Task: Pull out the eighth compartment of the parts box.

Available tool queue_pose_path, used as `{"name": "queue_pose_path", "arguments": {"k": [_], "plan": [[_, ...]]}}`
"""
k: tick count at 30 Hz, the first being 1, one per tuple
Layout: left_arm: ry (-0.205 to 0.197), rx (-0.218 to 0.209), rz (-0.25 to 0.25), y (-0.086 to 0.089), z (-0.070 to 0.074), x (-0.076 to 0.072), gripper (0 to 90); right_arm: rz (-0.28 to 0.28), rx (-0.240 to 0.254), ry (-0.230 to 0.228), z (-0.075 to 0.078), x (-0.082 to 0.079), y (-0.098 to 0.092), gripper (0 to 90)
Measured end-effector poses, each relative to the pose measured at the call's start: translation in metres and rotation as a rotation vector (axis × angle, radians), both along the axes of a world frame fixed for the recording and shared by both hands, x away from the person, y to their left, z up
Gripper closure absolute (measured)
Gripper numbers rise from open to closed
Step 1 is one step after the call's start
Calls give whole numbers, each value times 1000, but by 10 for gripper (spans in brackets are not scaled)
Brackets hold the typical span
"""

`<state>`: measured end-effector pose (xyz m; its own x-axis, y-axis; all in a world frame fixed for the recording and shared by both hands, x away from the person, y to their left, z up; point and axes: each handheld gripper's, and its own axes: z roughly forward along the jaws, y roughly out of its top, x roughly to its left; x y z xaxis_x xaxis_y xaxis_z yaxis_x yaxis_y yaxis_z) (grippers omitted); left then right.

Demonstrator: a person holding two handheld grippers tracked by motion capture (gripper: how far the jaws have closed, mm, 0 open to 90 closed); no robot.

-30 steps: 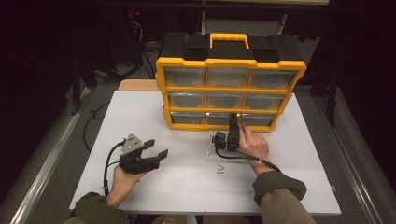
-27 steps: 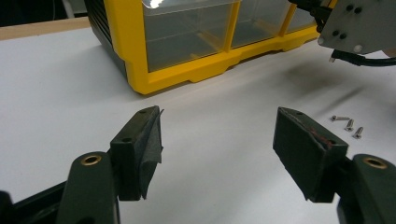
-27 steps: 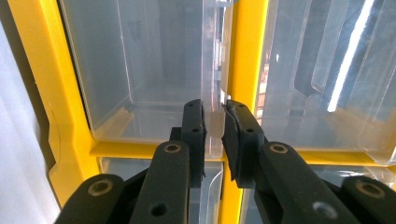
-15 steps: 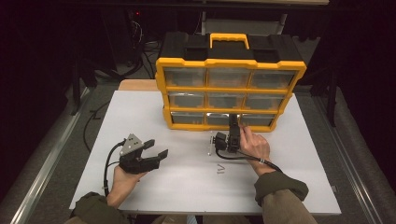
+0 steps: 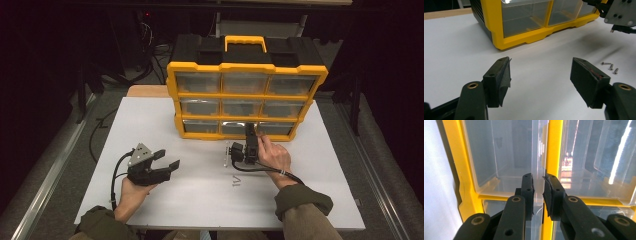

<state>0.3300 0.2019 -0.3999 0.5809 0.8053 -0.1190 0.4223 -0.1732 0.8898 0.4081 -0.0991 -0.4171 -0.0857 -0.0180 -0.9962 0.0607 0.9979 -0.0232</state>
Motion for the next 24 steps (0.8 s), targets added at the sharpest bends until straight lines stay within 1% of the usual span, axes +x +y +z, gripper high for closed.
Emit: {"name": "queue_pose_path", "arguments": {"k": [3, 5, 6, 8, 10, 13, 14, 15, 16, 17, 18, 19, 21, 23, 24], "plan": [[0, 3, -4, -1, 0, 0, 330, 3, -8, 6, 2, -2, -2, 807], [1, 4, -2, -1, 0, 0, 329, -2, -5, 14, 2, -2, -3, 807], [1, 2, 0, -1, 0, 0, 329, 10, -1, 11, 2, -2, -3, 806], [1, 2, 1, 0, 0, 0, 330, 2, 12, 24, 2, -3, -3, 802], [2, 3, 0, -1, 0, 0, 329, 11, 26, 32, 3, -4, -4, 797], [1, 5, -2, -1, 0, 0, 329, 14, 34, 41, 5, -5, -5, 794], [1, 5, -1, -1, 0, 0, 329, 25, 33, 43, 6, -5, -5, 791], [2, 4, 0, -1, 0, 0, 329, 19, 35, 53, 7, -6, -5, 790], [2, 3, 0, -1, 0, 0, 330, 20, 50, 55, 7, -6, -5, 789], [2, 3, 0, -1, 0, 0, 330, 20, 50, 55, 7, -6, -5, 789], [2, 3, -1, -1, 0, 0, 329, 15, 54, 69, 8, -8, -5, 787], [2, 3, -1, -1, 0, 0, 329, 27, 62, 63, 7, -7, -6, 785], [2, 4, -1, -1, 0, 0, 329, 23, 72, 77, 9, -8, -6, 781], [2, 5, -1, -1, 0, 0, 329, 31, 74, 76, 10, -8, -7, 778], [2, 4, 0, -1, 0, 0, 329, 33, 87, 90, 11, -8, -7, 771]]}}
